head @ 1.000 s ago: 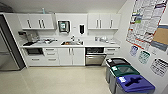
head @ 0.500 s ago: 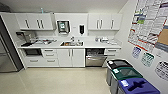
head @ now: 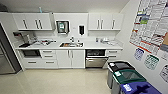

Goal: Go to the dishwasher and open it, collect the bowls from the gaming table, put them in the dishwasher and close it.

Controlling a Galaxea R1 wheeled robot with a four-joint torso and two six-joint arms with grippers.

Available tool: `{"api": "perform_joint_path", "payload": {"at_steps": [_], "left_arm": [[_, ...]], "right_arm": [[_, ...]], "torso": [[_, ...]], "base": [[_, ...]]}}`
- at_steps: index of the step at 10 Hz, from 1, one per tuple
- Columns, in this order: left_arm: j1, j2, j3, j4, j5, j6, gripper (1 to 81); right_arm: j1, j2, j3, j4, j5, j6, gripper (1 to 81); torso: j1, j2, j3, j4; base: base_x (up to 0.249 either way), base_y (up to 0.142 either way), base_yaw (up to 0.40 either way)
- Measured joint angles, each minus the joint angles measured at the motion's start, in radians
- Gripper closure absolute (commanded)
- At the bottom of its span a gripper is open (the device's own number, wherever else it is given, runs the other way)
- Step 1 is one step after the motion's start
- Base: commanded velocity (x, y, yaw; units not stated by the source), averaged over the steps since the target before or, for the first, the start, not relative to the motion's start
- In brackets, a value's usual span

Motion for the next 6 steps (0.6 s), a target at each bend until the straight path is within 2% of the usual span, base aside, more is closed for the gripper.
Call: {"api": "perform_joint_path", "payload": {"at_steps": [6], "left_arm": [[0.0, 0.001, 0.0, 0.0, 0.0, 0.0, 81.1]], "right_arm": [[-0.003, 0.0, 0.0, 0.0, 0.0, 0.0, 81.1]], "torso": [[0.0, 0.0, 0.0, 0.0]], "base": [[0.139, 0.0, 0.0]]}}
